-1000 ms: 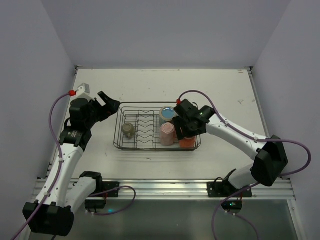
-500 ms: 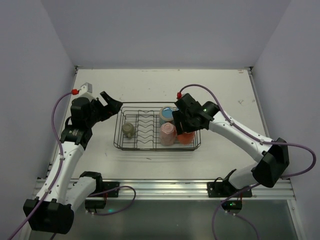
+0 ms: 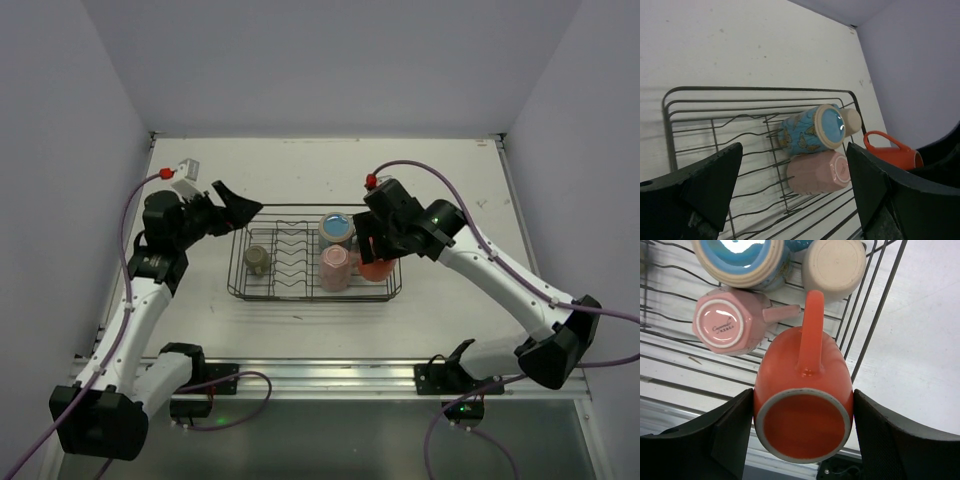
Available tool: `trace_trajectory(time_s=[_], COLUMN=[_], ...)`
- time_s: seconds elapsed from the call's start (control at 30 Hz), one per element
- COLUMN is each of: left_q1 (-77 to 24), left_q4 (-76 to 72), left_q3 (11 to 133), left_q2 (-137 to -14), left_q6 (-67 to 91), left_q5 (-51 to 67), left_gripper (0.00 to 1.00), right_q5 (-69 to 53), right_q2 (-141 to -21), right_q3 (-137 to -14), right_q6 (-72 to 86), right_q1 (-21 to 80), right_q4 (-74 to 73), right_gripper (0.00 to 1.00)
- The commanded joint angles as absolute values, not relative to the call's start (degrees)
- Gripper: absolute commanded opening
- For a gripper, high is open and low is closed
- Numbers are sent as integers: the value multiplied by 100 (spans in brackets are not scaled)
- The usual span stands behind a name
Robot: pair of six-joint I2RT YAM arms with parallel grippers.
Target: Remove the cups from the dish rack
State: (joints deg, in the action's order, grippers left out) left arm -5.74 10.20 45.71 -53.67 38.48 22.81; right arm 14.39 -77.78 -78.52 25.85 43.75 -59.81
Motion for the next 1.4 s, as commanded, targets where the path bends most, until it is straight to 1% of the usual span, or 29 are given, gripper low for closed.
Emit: trace_trajectory(time_s=[0.0,0.03,0.1,0.27,0.33,0.4,0.5,0.63,0.9,1.13,1.37], left_q1=[-562,-571,-615,-905,-1097,-1221,-1520,-1968,-2074,-2101,-2101], left_q4=[-366,-900,-1412,-3118,-3801,-4322,-5585,-5958,-6907,-6908,-6917], left_q3=[4255,4167,3930,3412,3270,3103,2962,2971,2821,2821,2786], left_q2=[-5467,-5475,-5458,-5449,-5502,-5668,-5958,-6178,-6275,-6398,-6425], left_q6=[4121,4331,4543,5273,5527,5747,6222,6372,6881,6996,7101], left_q5=[3803,4188,4577,5009,5150,5290,5466,5379,5194,5036,4843], left_gripper=[89,88,88,88,87,85,84,83,83,81,81], right_q5=[1398,1389,1301,1143,1038,932,677,466,132,18,-377], right_q2=[-7392,-7383,-7391,-7506,-7576,-7646,-7769,-7910,-8016,-7744,-7471], right_q3=[-8332,-8436,-8551,-9166,-9499,-9728,-10080,-10440,-10433,-10248,-9923], right_q6=[2461,2452,2426,2399,2391,2356,2242,2206,2232,2303,2382], right_q1=[4351,4351,4342,4315,4307,4307,4307,4298,4263,4254,4210], right_q4=[-5959,-5959,-5959,-5994,-5985,-5985,-5854,-5669,-5318,-4931,-4518], right_gripper=[0,0,0,0,0,0,0,0,0,0,0])
